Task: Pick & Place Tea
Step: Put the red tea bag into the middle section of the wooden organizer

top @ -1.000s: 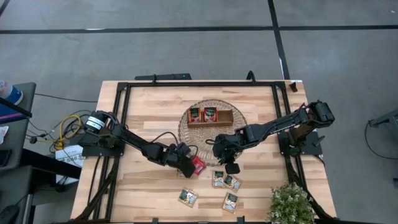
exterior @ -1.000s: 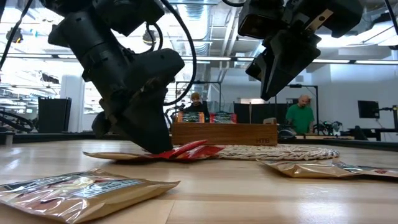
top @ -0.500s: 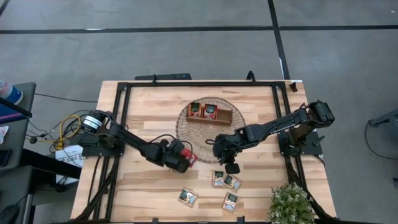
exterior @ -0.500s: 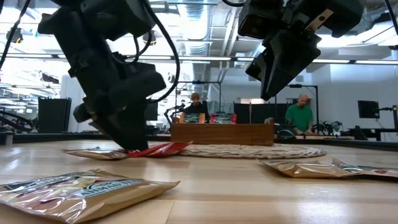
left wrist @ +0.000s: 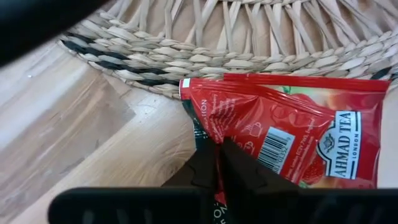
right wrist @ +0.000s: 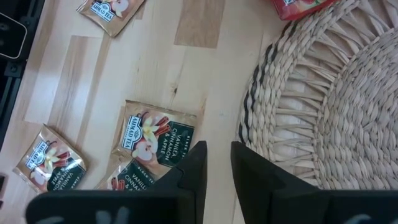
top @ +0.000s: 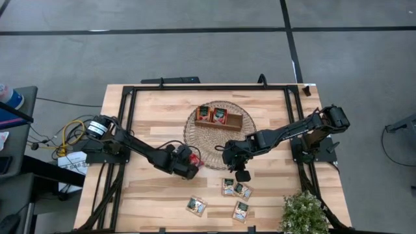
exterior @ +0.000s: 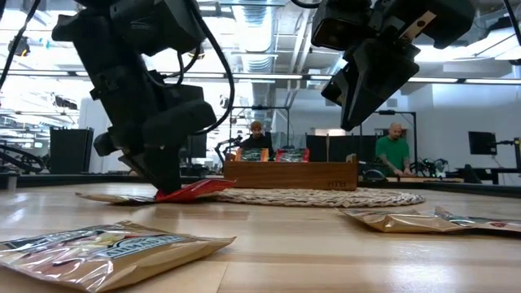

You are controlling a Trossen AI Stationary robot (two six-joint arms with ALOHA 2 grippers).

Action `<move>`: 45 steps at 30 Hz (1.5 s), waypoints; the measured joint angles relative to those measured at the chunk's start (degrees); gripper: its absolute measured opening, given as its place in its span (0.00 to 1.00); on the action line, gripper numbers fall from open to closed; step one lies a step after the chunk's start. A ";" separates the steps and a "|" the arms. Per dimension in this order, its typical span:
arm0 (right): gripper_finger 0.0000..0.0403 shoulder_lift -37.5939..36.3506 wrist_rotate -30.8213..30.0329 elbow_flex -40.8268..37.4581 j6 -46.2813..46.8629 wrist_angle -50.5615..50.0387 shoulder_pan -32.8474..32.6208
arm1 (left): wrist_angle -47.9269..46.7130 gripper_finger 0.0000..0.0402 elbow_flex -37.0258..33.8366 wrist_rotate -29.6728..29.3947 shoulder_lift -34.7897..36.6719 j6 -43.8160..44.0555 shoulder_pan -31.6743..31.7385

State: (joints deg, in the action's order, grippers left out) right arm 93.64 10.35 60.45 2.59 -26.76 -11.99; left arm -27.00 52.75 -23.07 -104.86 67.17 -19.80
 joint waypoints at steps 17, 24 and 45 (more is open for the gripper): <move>0.16 -0.01 -0.01 0.00 0.02 4.27 0.00 | -12.28 0.00 17.89 -13.97 -0.79 -10.61 -5.57; 0.16 0.01 -0.21 0.00 0.68 12.61 0.00 | -14.25 0.00 19.13 -33.38 -0.77 -16.81 -9.47; 0.16 -0.01 -7.74 0.00 6.49 26.85 3.89 | -9.75 0.00 19.22 -52.70 -0.57 -29.24 -12.92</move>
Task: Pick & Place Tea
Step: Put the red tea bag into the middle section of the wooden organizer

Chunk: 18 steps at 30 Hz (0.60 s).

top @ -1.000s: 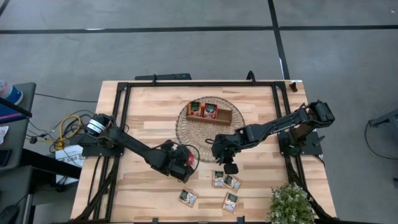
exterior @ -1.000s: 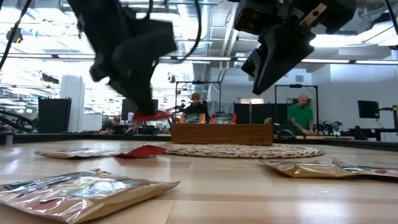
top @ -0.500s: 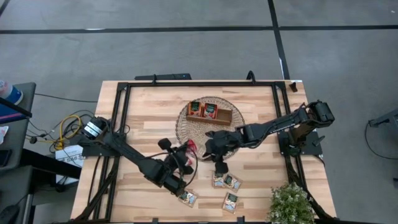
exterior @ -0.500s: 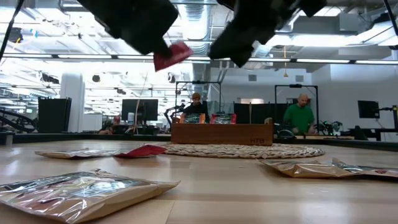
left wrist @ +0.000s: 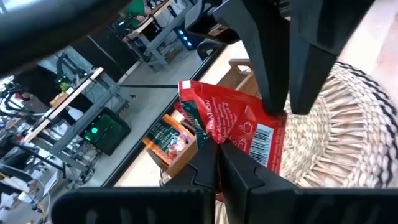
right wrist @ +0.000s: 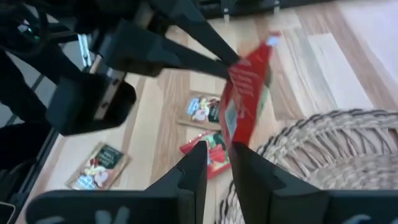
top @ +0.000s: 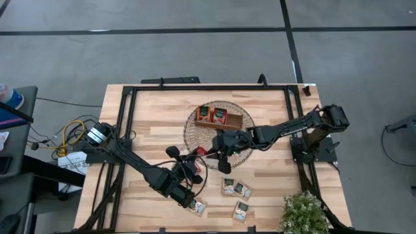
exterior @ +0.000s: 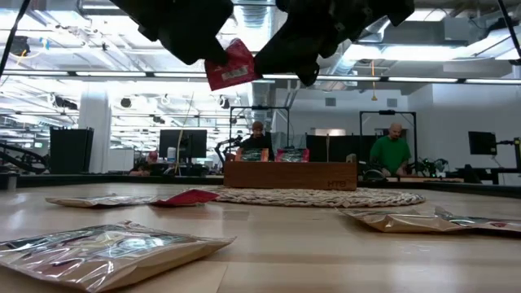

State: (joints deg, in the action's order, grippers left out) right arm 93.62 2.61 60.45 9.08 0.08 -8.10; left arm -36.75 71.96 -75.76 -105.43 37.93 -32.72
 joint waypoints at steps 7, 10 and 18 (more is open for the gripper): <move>0.16 0.00 0.04 0.00 1.23 -1.19 0.32 | -0.90 0.00 0.00 0.70 0.01 0.00 -1.54; 0.16 -0.33 0.21 0.00 0.11 -1.56 -0.07 | -0.97 0.00 0.02 0.82 0.02 0.00 -3.28; 0.16 -3.36 0.20 -0.02 -6.32 -0.95 -2.20 | 0.81 0.00 0.04 -2.11 4.07 3.98 -8.85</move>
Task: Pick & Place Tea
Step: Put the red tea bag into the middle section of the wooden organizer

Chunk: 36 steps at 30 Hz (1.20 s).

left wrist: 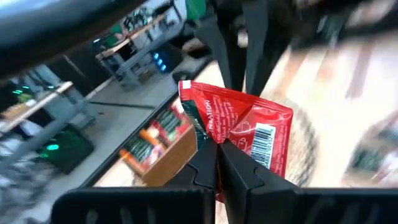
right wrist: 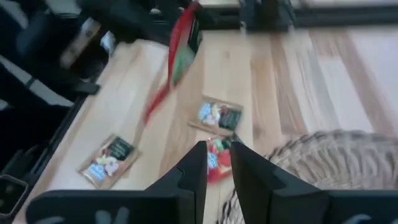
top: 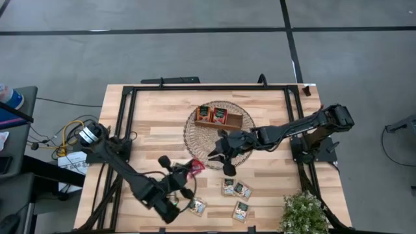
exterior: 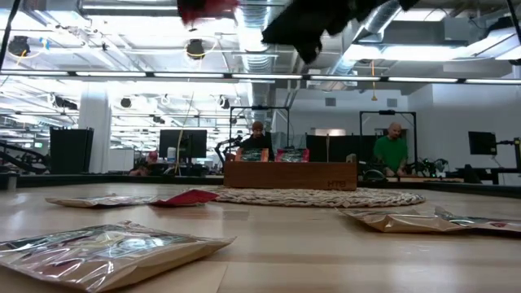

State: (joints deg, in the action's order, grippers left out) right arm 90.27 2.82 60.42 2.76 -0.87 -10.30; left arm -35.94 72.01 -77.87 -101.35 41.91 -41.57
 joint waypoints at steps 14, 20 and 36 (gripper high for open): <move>0.16 -3.88 0.06 0.04 -14.70 8.33 -4.53 | 33.04 0.00 0.04 30.44 16.52 -37.19 -3.46; 0.16 -3.88 0.11 0.04 -18.82 11.93 -6.67 | 40.64 0.00 0.02 54.27 19.63 -57.95 -3.18; 0.16 -3.85 11.97 0.04 -27.24 35.70 -7.87 | 48.94 0.00 0.00 99.81 24.62 -68.96 14.16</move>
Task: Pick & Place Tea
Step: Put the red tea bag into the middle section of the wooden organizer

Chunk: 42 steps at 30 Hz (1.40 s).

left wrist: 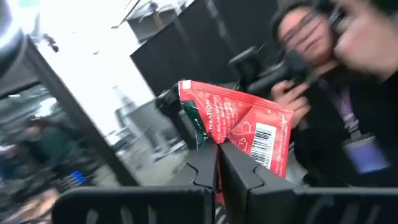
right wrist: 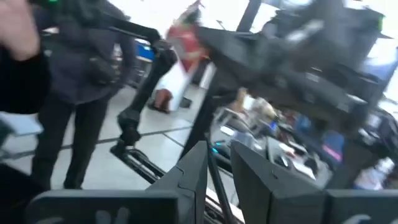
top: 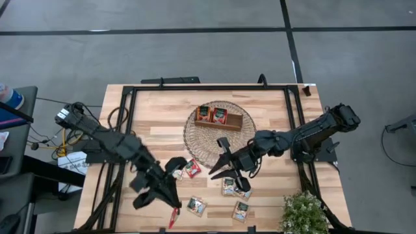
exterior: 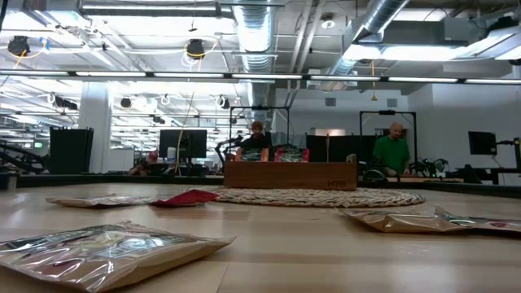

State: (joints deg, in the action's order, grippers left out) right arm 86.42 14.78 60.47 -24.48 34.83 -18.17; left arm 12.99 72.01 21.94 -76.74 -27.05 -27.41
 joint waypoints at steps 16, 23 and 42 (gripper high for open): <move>0.16 0.11 1.90 0.00 -15.03 -0.99 -1.73 | 5.37 0.00 0.00 21.36 -11.12 18.16 9.46; 0.16 0.12 6.66 0.00 -17.61 -6.22 -1.73 | 5.10 0.00 0.00 24.88 -12.21 19.56 9.45; 0.16 -0.82 -16.42 5.09 -21.56 -32.45 -8.64 | 21.72 0.00 0.00 27.68 -11.52 24.93 11.58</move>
State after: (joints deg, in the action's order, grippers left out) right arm 85.60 -1.64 65.55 -46.04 2.39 -26.81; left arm 34.72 72.01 49.62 -88.26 -2.11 -15.83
